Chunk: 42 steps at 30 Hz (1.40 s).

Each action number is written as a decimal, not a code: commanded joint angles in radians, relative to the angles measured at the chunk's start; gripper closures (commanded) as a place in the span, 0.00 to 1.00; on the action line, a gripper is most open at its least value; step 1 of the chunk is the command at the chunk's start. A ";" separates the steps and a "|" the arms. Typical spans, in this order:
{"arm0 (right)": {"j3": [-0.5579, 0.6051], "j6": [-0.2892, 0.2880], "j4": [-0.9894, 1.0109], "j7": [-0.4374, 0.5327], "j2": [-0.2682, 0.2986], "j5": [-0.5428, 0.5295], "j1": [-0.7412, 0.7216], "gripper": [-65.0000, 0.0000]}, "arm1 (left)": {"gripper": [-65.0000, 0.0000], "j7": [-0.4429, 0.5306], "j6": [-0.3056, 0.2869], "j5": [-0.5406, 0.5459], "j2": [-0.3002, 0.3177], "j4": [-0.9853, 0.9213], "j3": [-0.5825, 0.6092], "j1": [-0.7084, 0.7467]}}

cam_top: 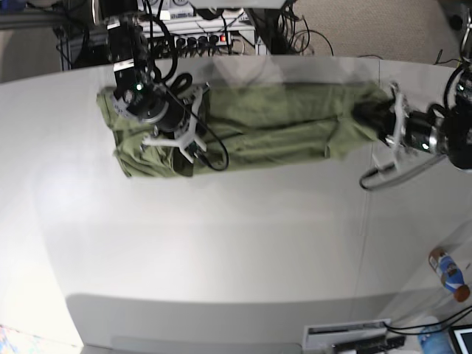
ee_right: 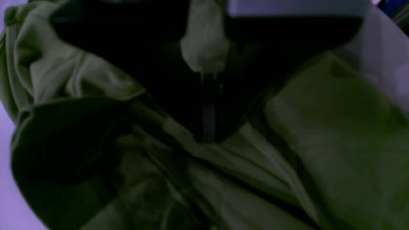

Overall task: Fold the T-shirt properly
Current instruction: 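Grasp the shirt end with the left gripper and lift it, then carry the left-held end toward the right gripper, folding the shirt in half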

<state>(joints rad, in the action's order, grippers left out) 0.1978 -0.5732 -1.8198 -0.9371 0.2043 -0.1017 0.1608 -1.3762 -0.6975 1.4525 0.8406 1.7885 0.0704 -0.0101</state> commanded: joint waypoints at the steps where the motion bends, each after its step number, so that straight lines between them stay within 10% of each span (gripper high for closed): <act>1: -0.002 0.002 -0.016 0.027 0.003 -0.010 -0.012 1.00 | 1.00 0.015 -0.001 0.031 0.004 0.042 -0.010 -0.014; 24: 0.000 0.001 -0.016 0.008 -0.041 -0.010 -0.011 1.00 | 1.00 0.181 -0.001 -0.074 -0.420 0.155 -0.010 -0.023; 42: -0.003 0.001 -0.016 0.015 -0.041 -0.010 -0.012 1.00 | 1.00 0.270 -0.001 -0.105 -0.436 -0.042 -0.010 0.034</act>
<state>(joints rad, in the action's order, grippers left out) 0.1978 -0.5735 -1.8194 -0.9474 0.1631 -0.1020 0.1604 -1.1278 -0.6930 1.3190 0.3985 1.7329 0.0669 0.0391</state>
